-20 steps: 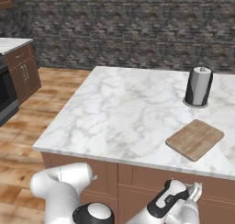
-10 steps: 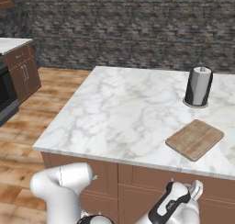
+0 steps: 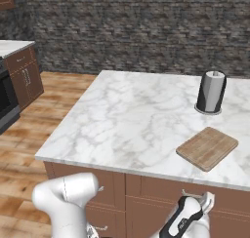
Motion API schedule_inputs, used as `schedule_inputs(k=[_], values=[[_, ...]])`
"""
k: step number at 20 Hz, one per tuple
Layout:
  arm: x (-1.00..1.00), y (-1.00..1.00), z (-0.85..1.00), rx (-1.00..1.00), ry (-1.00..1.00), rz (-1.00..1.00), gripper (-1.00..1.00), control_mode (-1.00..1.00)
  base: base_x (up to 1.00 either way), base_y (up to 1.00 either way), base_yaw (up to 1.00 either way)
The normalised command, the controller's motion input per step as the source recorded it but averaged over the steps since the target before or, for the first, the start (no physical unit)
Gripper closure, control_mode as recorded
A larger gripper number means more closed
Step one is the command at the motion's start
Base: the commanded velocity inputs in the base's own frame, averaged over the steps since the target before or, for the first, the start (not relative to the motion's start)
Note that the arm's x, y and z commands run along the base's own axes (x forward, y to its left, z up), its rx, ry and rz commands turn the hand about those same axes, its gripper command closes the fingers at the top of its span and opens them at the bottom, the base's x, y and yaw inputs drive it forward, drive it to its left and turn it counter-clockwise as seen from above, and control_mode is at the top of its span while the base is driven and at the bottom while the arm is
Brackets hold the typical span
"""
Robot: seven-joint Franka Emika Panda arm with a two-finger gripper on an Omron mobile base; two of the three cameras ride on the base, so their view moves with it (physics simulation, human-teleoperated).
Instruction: Open the drawer on the right and place the cutting tools on the cutting board.
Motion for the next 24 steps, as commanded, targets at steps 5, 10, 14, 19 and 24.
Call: schedule_inputs(k=[5, 10, 14, 19, 24], values=[[0.12, 0.0, -0.21, 0.0, -0.02, 0.0, -1.0, -1.0, 0.0, 0.0, 0.0], [0.0, 0.0, -0.26, 0.0, -0.03, 0.0, -1.0, -1.0, 0.0, 0.0, 0.0], [0.0, 0.0, -0.18, 0.0, -0.1, 0.0, -1.0, -1.0, 0.0, 0.0, 0.0], [0.06, 0.0, -0.1, 0.0, -0.14, 0.0, -1.0, -1.0, 0.0, 0.0, 0.0], [0.1, -0.01, -0.07, 0.0, -0.11, 0.0, -1.0, -1.0, 0.0, 0.0, 0.0]])
